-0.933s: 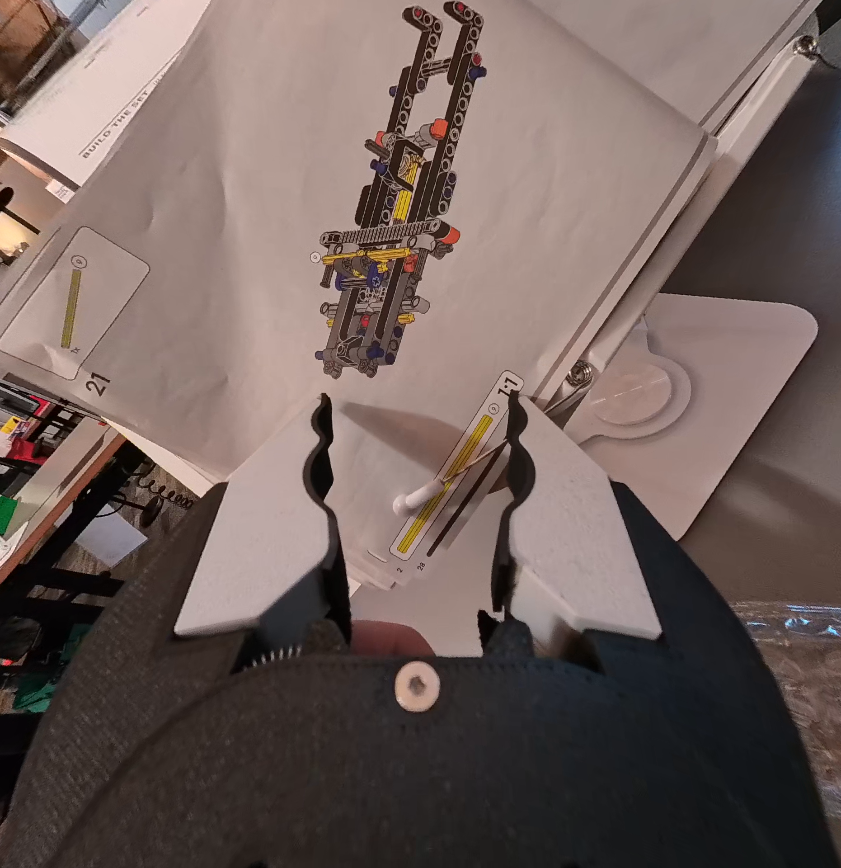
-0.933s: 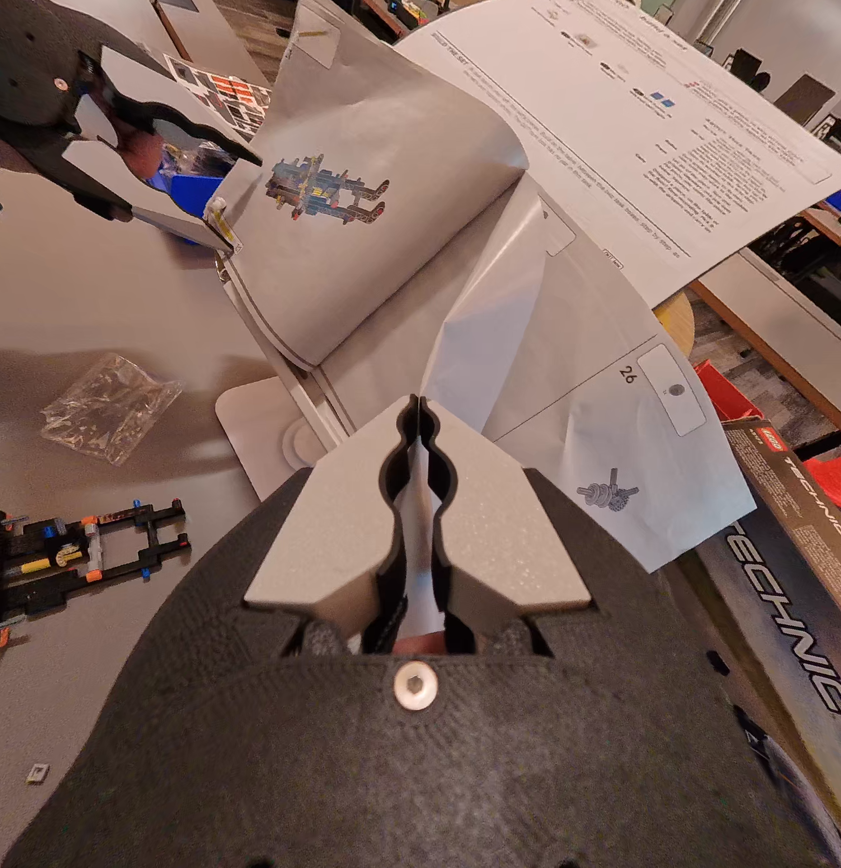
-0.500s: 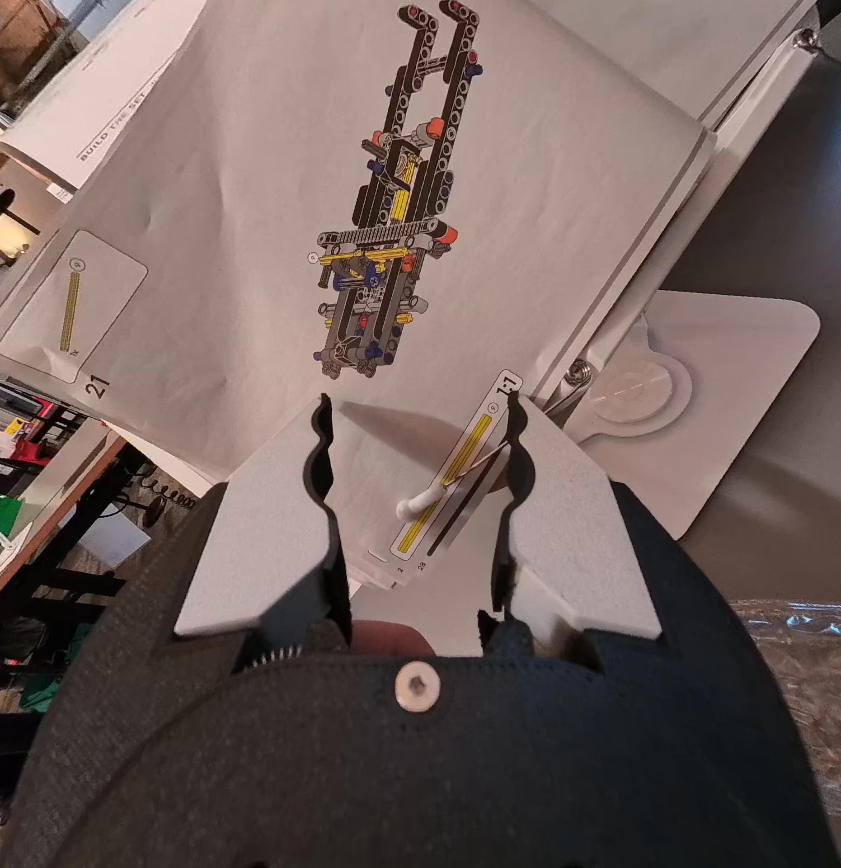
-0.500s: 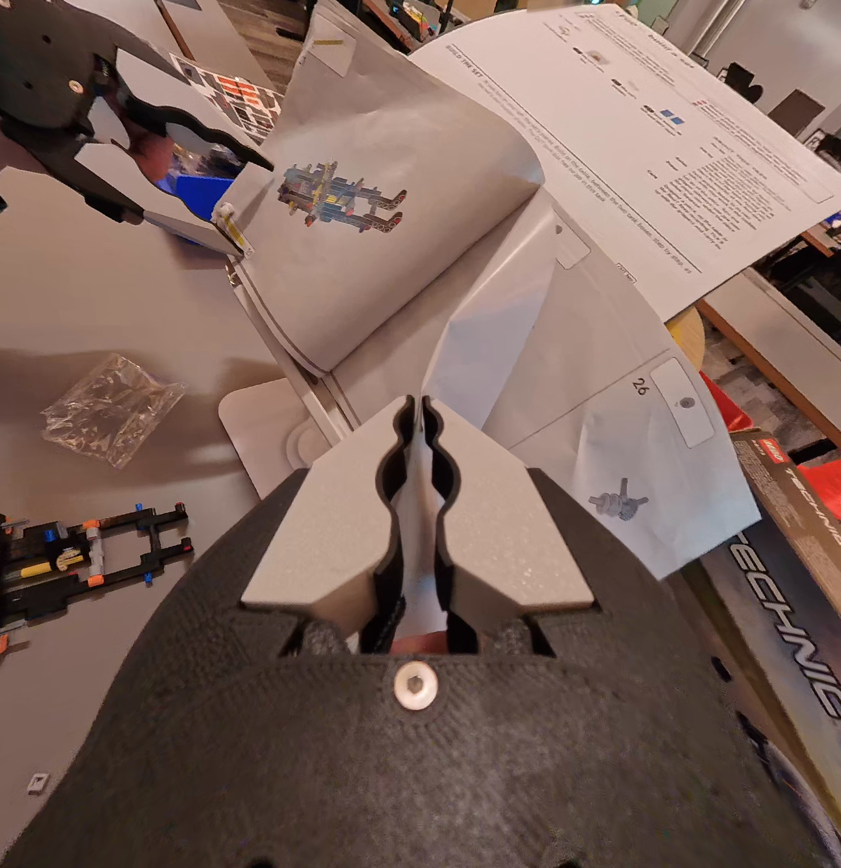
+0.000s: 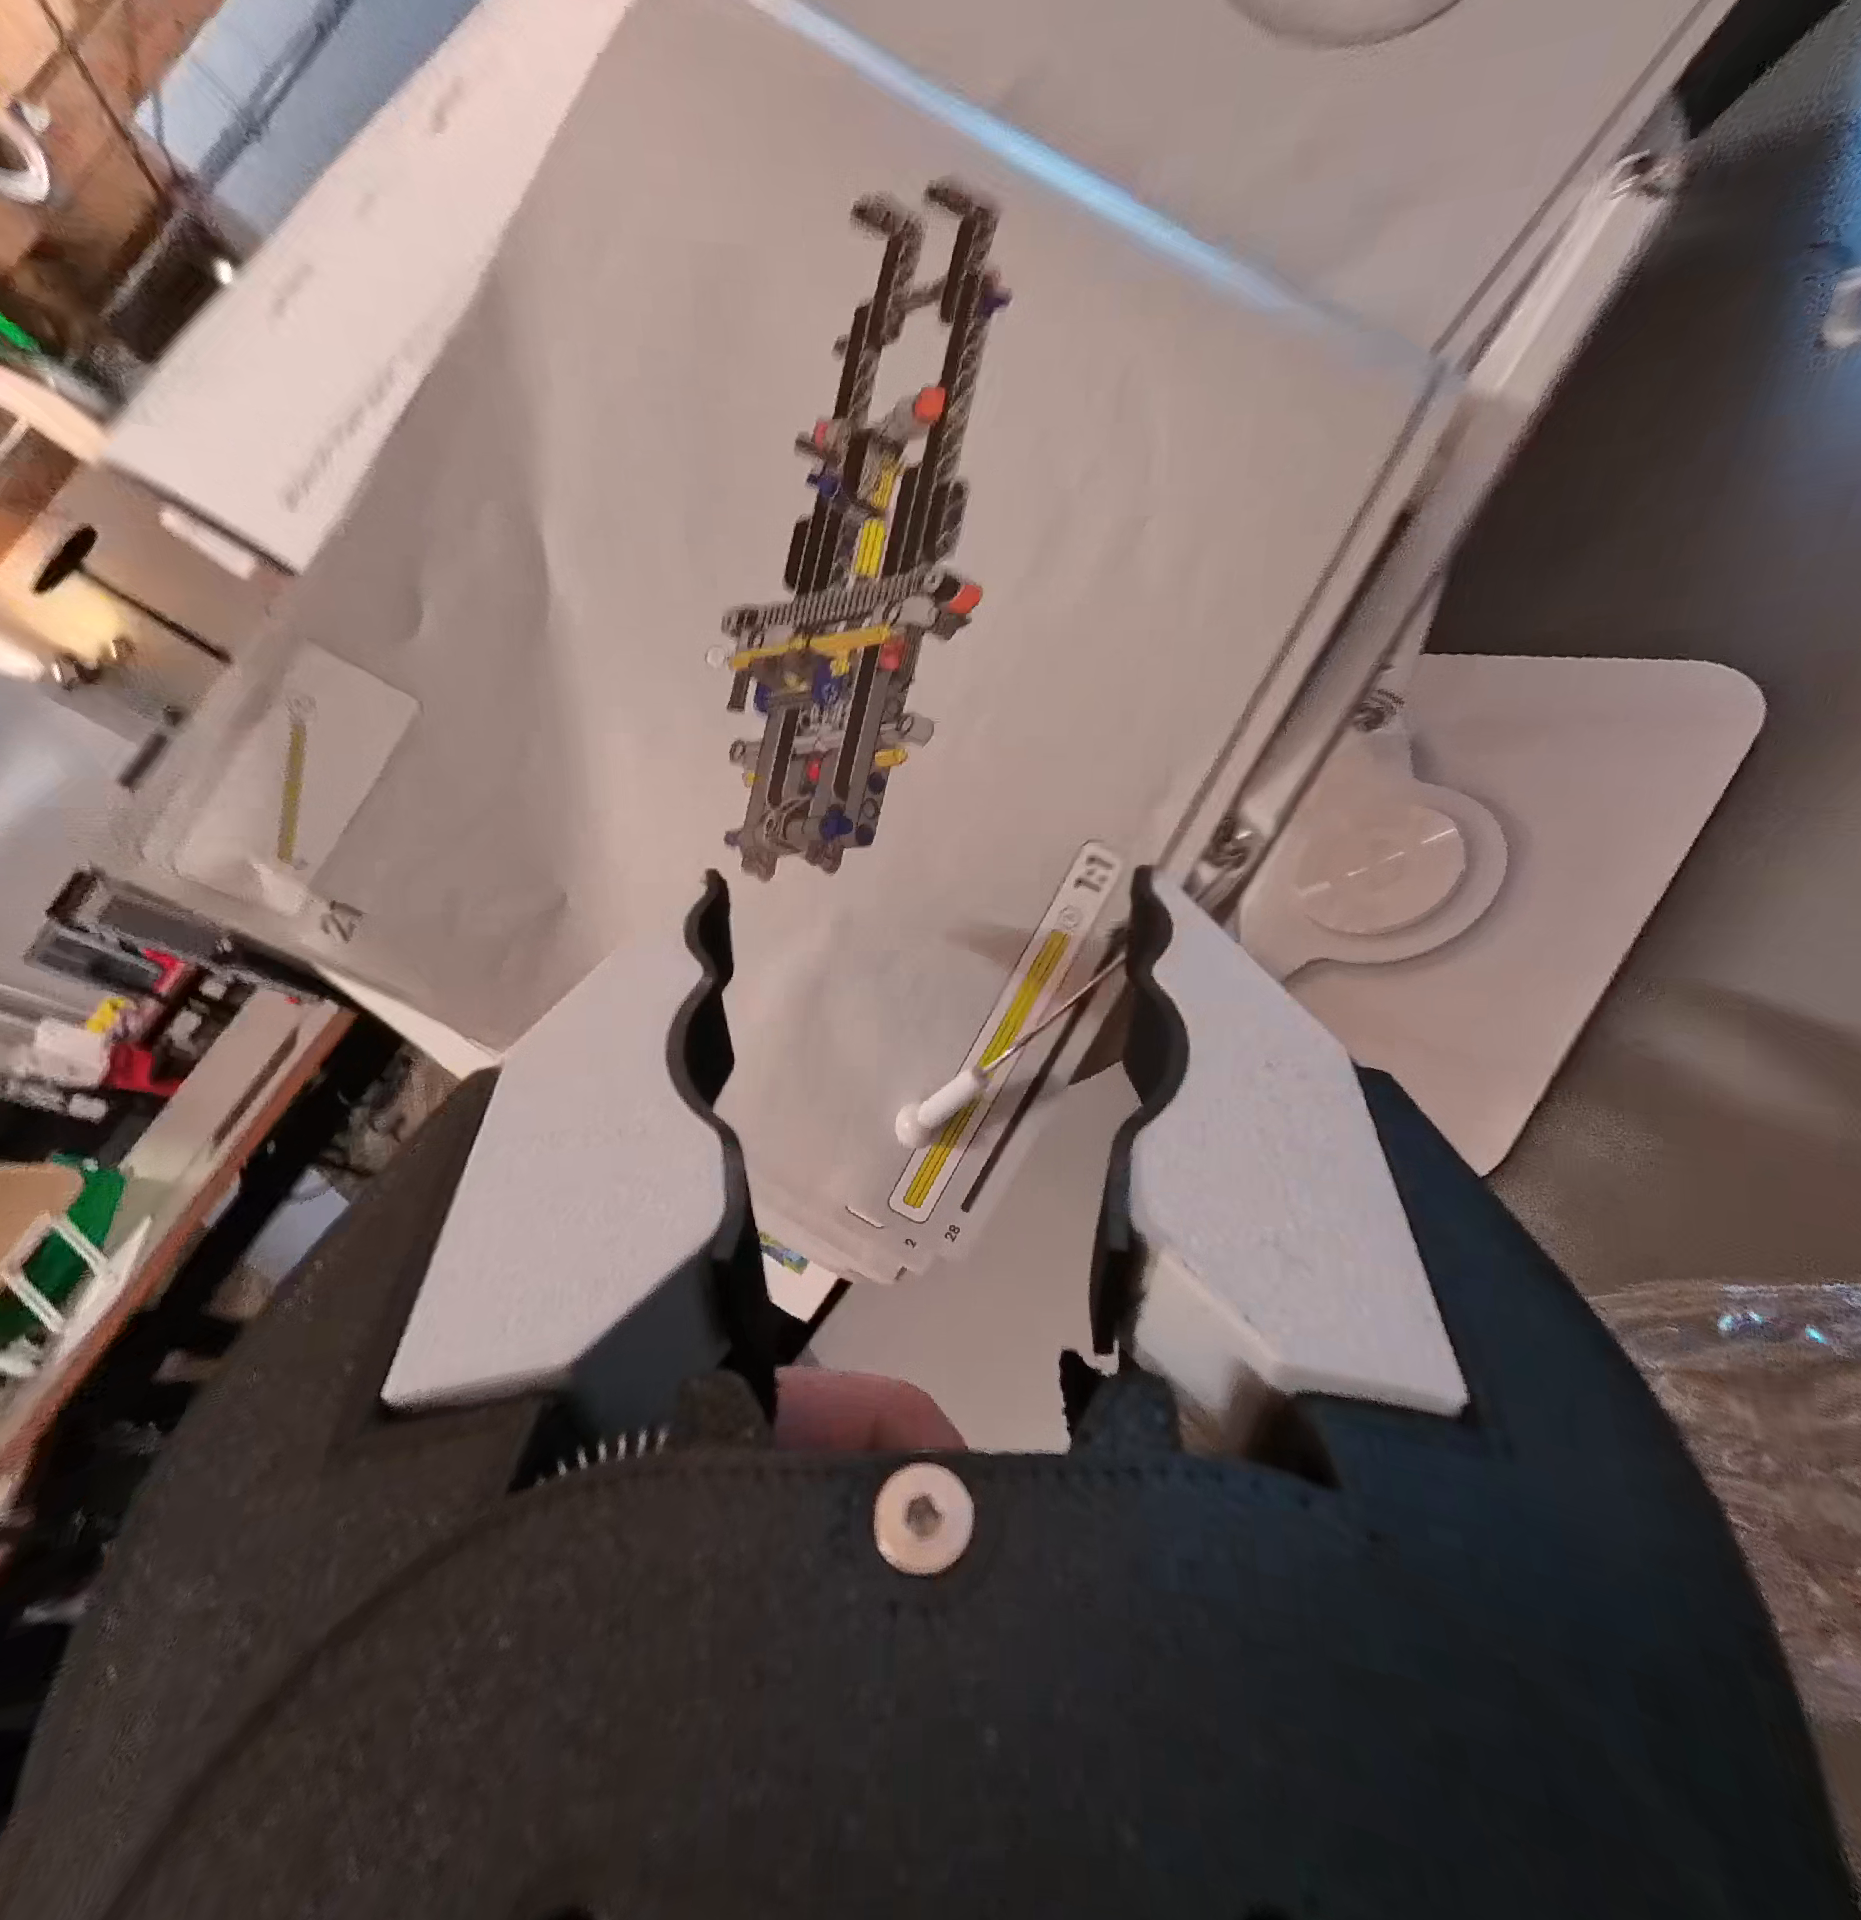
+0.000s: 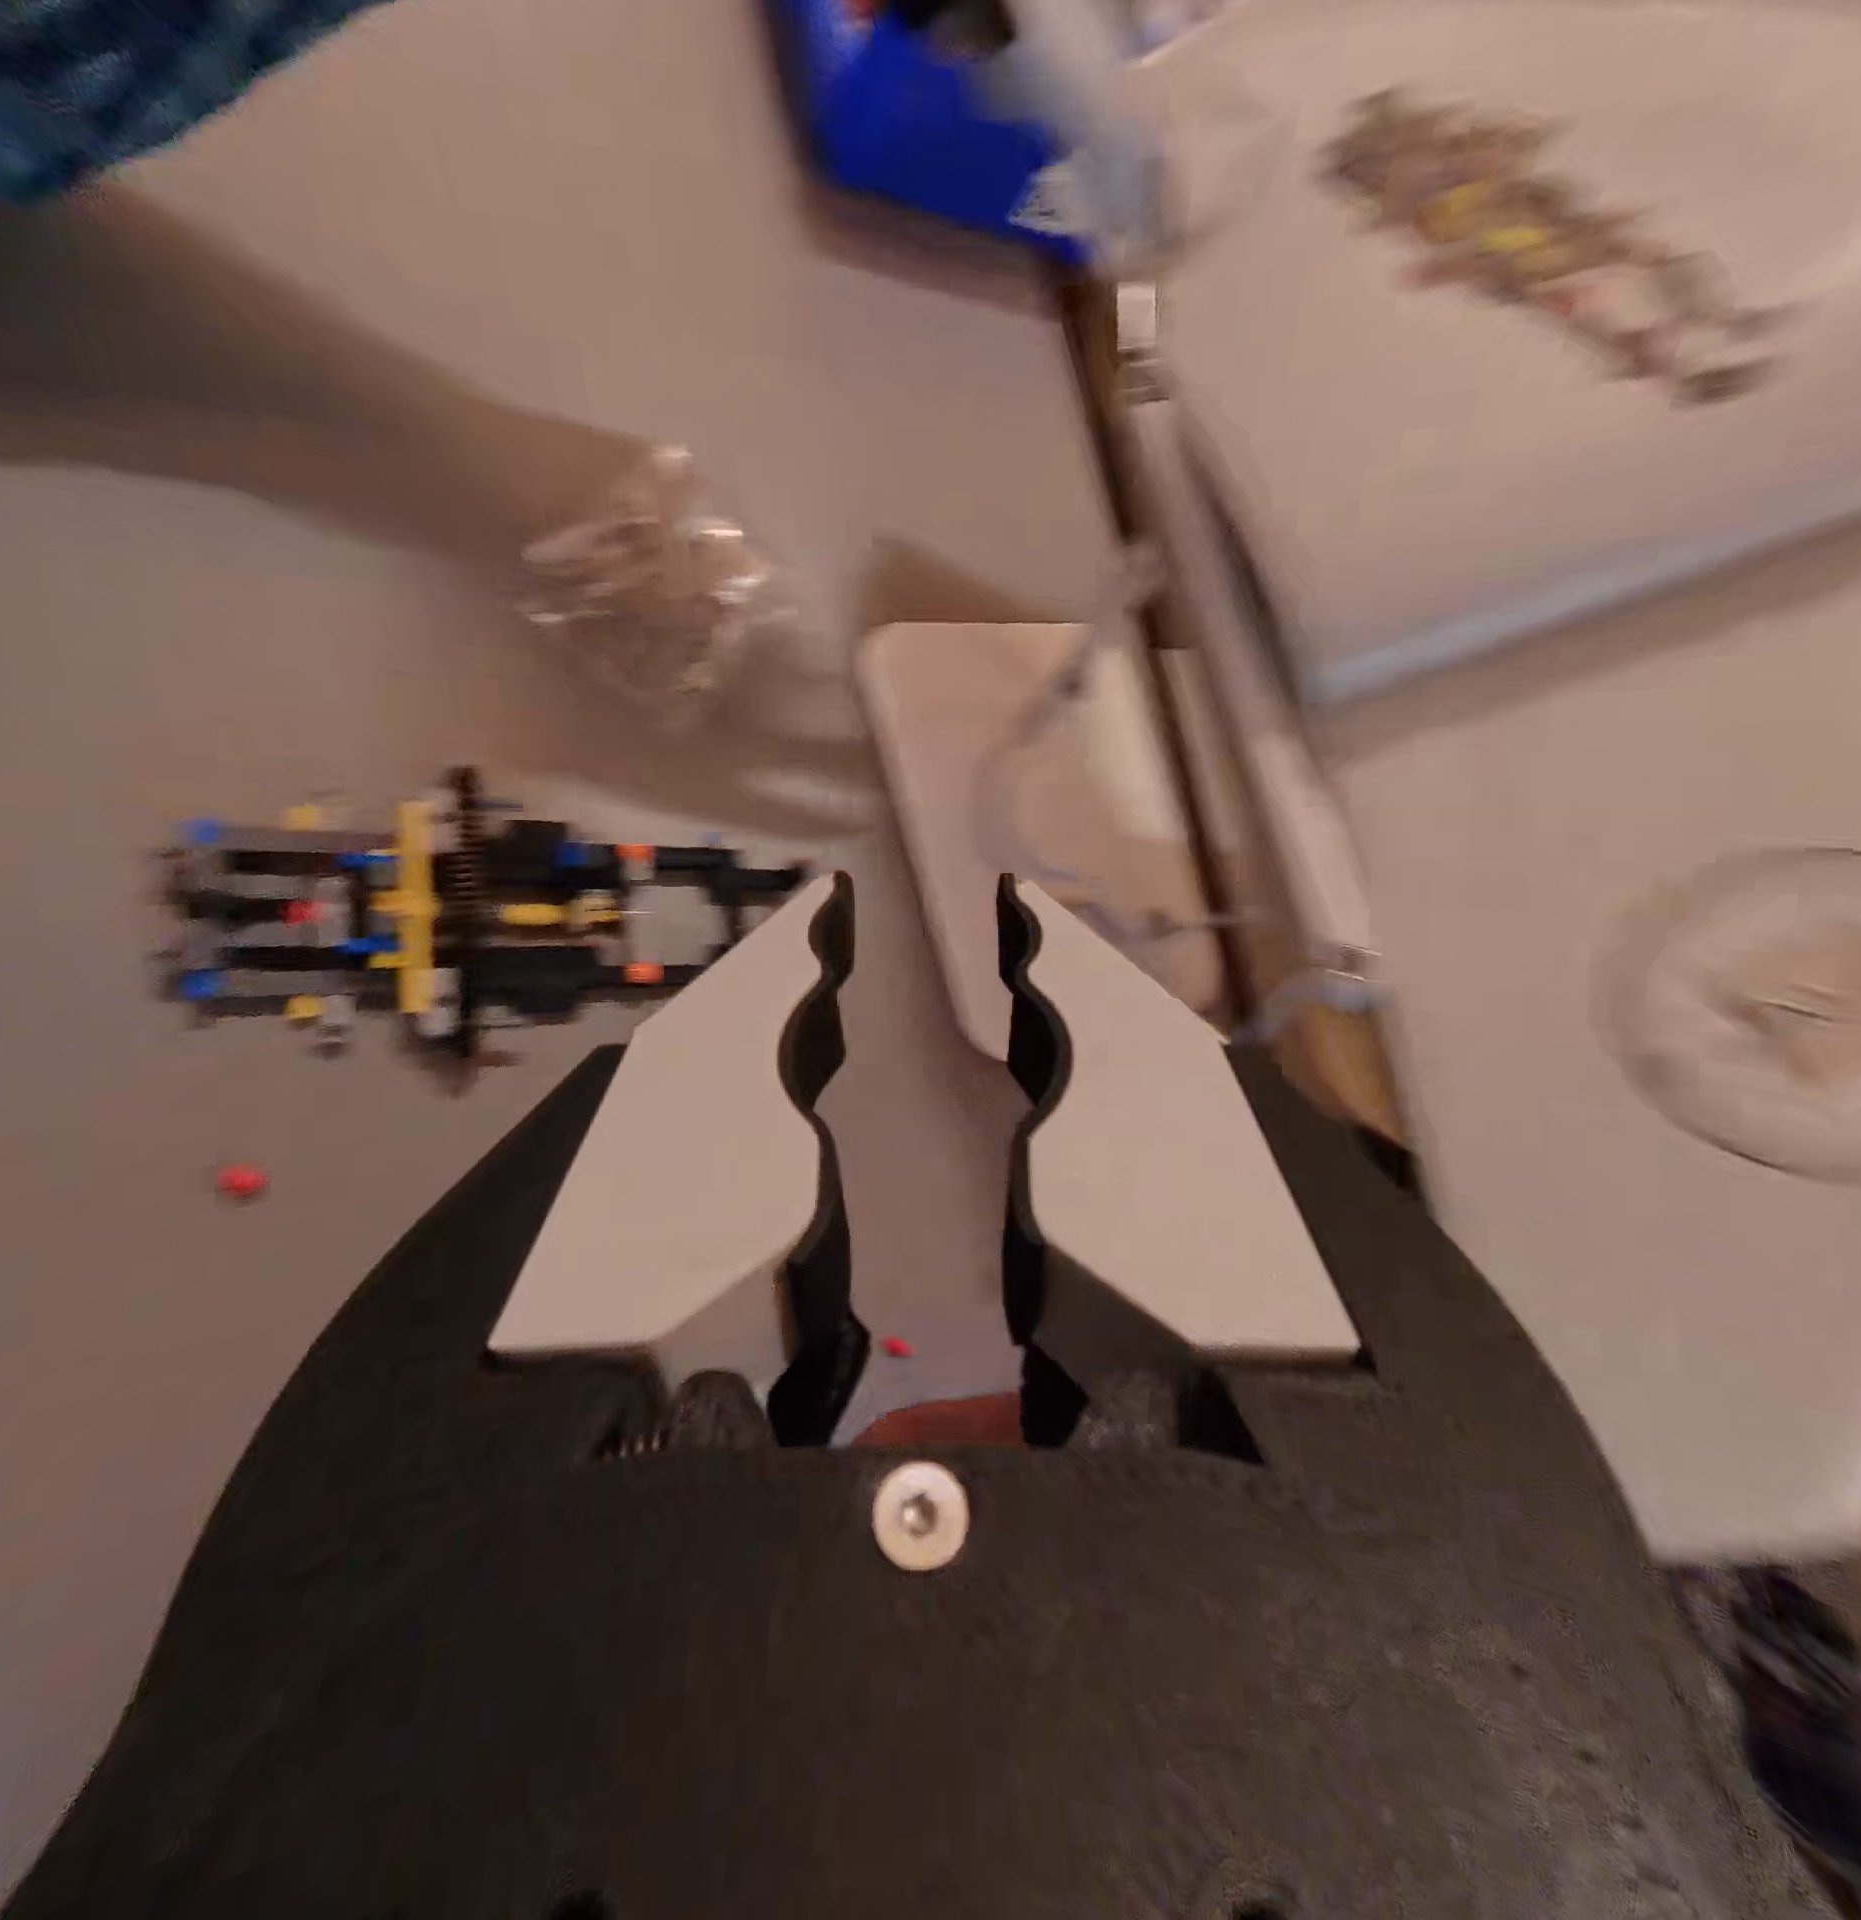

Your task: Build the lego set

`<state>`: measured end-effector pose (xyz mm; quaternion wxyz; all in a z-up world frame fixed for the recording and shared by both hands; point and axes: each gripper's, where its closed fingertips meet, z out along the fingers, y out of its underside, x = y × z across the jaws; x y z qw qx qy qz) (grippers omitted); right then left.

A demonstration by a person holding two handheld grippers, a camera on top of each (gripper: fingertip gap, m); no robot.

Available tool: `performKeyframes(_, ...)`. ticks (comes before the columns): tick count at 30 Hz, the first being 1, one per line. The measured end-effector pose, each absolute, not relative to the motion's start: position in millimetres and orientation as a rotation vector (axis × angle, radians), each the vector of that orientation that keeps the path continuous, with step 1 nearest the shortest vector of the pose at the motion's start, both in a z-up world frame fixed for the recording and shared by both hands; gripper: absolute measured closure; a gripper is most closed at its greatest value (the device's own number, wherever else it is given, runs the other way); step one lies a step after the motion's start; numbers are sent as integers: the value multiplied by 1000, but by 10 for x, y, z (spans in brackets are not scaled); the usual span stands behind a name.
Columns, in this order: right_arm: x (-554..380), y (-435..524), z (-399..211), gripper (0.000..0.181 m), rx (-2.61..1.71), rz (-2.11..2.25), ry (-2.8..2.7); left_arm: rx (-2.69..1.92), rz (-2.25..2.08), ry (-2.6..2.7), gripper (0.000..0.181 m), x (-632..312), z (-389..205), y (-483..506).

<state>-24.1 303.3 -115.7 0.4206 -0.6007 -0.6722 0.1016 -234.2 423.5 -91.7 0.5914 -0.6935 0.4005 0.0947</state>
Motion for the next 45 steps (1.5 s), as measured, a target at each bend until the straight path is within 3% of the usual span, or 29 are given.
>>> performKeyframes(1,-332,2915,-1349,160,-1517,322,-1725,-1586,222,964,107,-2285,-871,4165)
performKeyframes(7,-738,2609,-2236,168,-1637,613,-1833,-1514,225,1018,109,-2145,-662,3925)
performKeyframes(15,-918,2549,-2727,167,-1708,622,-1943,-1513,247,1032,109,-2183,-657,3916)
performKeyframes(26,-915,2544,-2974,176,-1840,696,-1910,-1515,261,1047,109,-2176,-667,3897)
performKeyframes(45,-571,2578,-2822,180,-1909,847,-1691,-1533,277,1076,109,-2158,-746,3920)
